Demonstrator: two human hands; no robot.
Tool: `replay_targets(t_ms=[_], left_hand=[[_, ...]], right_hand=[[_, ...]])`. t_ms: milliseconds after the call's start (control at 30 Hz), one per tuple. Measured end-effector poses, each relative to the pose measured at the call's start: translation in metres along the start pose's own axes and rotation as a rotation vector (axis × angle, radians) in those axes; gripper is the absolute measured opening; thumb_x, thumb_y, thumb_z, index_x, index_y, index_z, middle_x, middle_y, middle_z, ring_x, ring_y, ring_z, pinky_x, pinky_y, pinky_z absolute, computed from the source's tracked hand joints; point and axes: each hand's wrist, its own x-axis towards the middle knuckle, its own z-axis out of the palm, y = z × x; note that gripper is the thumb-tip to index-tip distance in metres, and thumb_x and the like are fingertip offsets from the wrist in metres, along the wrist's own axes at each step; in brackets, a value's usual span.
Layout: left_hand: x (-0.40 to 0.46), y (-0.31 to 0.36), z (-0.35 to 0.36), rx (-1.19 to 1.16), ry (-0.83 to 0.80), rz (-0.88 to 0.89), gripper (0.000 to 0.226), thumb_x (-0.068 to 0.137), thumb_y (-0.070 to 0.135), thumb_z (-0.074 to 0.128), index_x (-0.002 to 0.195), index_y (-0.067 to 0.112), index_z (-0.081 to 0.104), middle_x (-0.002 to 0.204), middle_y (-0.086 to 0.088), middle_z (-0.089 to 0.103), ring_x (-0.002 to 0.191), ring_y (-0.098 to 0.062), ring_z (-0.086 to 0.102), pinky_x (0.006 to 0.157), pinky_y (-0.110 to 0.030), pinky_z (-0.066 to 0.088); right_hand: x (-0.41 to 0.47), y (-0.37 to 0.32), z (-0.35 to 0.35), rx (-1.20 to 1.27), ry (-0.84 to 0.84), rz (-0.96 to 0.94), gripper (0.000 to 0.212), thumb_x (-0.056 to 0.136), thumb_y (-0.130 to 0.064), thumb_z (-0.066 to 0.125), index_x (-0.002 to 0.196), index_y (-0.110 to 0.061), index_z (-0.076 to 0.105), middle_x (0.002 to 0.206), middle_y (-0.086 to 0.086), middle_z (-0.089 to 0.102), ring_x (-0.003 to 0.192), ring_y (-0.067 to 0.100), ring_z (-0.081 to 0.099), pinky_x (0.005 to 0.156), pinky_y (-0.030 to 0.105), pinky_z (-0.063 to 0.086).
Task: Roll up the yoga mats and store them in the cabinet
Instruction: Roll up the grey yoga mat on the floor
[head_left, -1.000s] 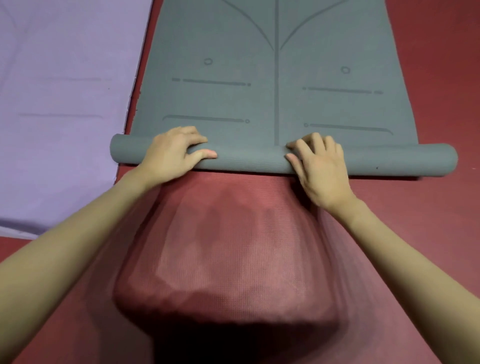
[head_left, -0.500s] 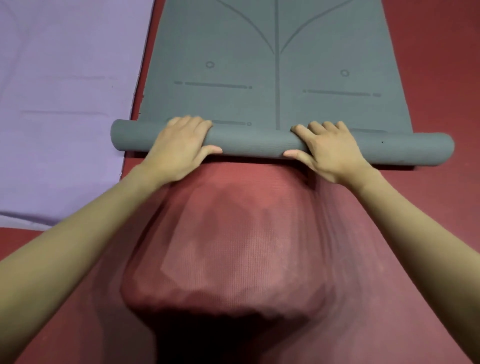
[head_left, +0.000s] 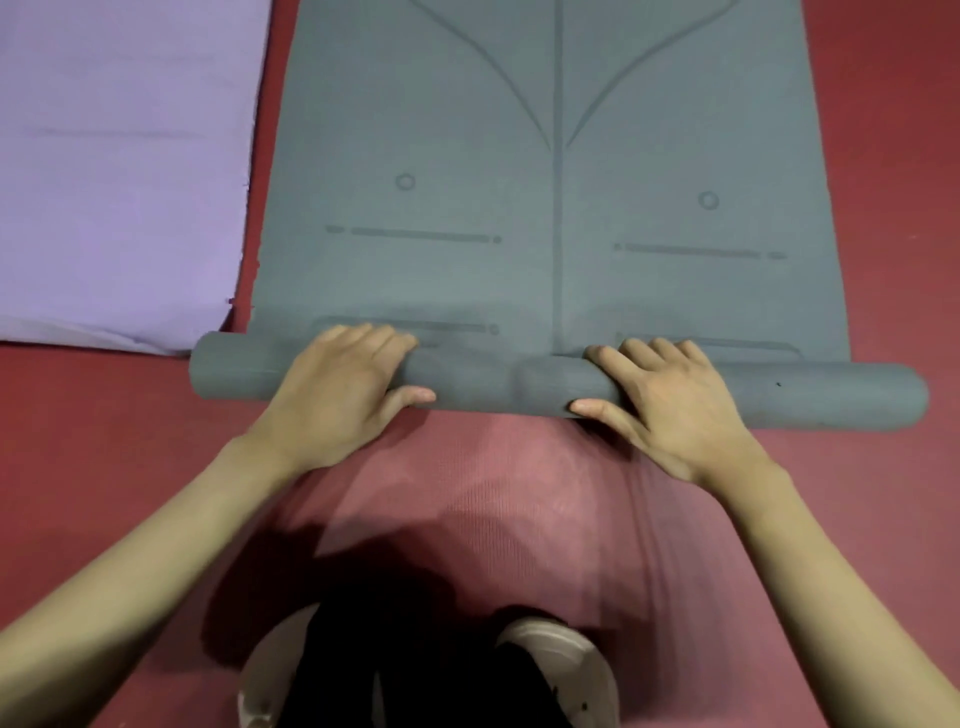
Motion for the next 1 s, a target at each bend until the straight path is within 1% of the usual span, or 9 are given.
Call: replay_targets(t_ms=[267,367,467,533,600,700,800,900,1000], left_hand=[[0.024,-0.016,0.003,-0.166,-0.193,-0.067,0.082,0.079,0.077,0.020,0.119,0.017,0.060,0.120,-0.002,0.065,0.112,-0.024,0.058,0.090,-0.036,0.041],[0.038,-0.023,-0.001,-0.256,-0.374,-0.113,0.063,0.085,0.070,0.036,0.118,0.023,0.060,0.118,0.003,0.065,0.110,-0.022,0.058,0.092,-0.038,0.044],[0.044,-0.025,-0.002,-0.331,-0.427,-0.110,0.060,0.088,0.066,0.044,0.122,0.019,0.060,0.119,0.001,0.062,0.110,-0.022,0.057,0.096,-0.037,0.042],[0.036,-0.023,-0.001,-0.305,-0.345,-0.109,0.065,0.088,0.068,0.041,0.125,0.017,0.058,0.122,0.002,0.057,0.109,-0.023,0.055,0.097,-0.034,0.039],[0.024,-0.018,0.005,-0.186,-0.120,-0.058,0.073,0.086,0.073,0.030,0.122,0.017,0.060,0.121,-0.001,0.055,0.105,-0.025,0.054,0.095,-0.038,0.040],[0.011,-0.001,0.013,-0.064,0.178,-0.067,0.055,0.092,0.054,0.039,0.122,0.012,0.059,0.123,-0.011,0.054,0.110,-0.029,0.050,0.093,-0.044,0.044],[0.007,0.020,0.027,0.072,0.233,0.002,0.053,0.094,0.048,0.048,0.128,0.009,0.056,0.122,-0.012,0.056,0.109,-0.032,0.052,0.097,-0.045,0.041],[0.009,0.016,0.033,0.079,0.260,0.018,0.053,0.091,0.045,0.053,0.129,0.008,0.057,0.121,-0.007,0.060,0.108,-0.029,0.054,0.099,-0.042,0.039],[0.021,0.006,0.028,0.019,0.218,0.037,0.051,0.089,0.046,0.049,0.124,0.011,0.059,0.119,-0.003,0.061,0.104,-0.026,0.055,0.094,-0.040,0.039]], right_hand=[[0.004,-0.005,0.009,0.067,0.083,0.069,0.066,0.090,-0.071,0.025,0.114,-0.023,0.062,0.101,0.005,0.049,0.091,0.025,0.047,0.079,0.039,0.037],[-0.005,-0.011,0.013,0.005,0.105,0.073,0.071,0.087,-0.075,0.030,0.127,-0.022,0.057,0.105,0.008,0.050,0.094,0.027,0.045,0.082,0.041,0.033],[-0.007,-0.011,0.015,-0.050,0.107,0.060,0.070,0.088,-0.074,0.030,0.132,-0.025,0.054,0.107,0.010,0.052,0.091,0.031,0.048,0.079,0.042,0.035],[0.000,-0.007,0.012,-0.054,0.067,0.047,0.067,0.089,-0.073,0.027,0.131,-0.027,0.054,0.105,0.008,0.054,0.088,0.031,0.050,0.075,0.042,0.039],[0.006,-0.004,0.008,-0.035,0.008,0.036,0.068,0.088,-0.074,0.024,0.131,-0.030,0.052,0.102,0.005,0.053,0.087,0.030,0.051,0.074,0.041,0.042],[0.018,0.003,-0.002,0.047,-0.103,0.055,0.070,0.083,-0.081,0.020,0.133,-0.038,0.045,0.105,0.001,0.050,0.095,0.027,0.051,0.082,0.042,0.043],[0.034,0.010,-0.014,0.177,-0.261,0.102,0.065,0.080,-0.080,0.028,0.134,-0.046,0.040,0.110,-0.003,0.047,0.110,0.025,0.048,0.093,0.041,0.038],[0.046,0.013,-0.020,0.267,-0.380,0.129,0.053,0.086,-0.070,0.041,0.134,-0.048,0.040,0.107,-0.007,0.043,0.118,0.023,0.045,0.090,0.036,0.031],[0.046,0.015,-0.021,0.249,-0.343,0.146,0.062,0.083,-0.078,0.034,0.134,-0.046,0.044,0.107,-0.005,0.044,0.117,0.021,0.045,0.093,0.036,0.032]])
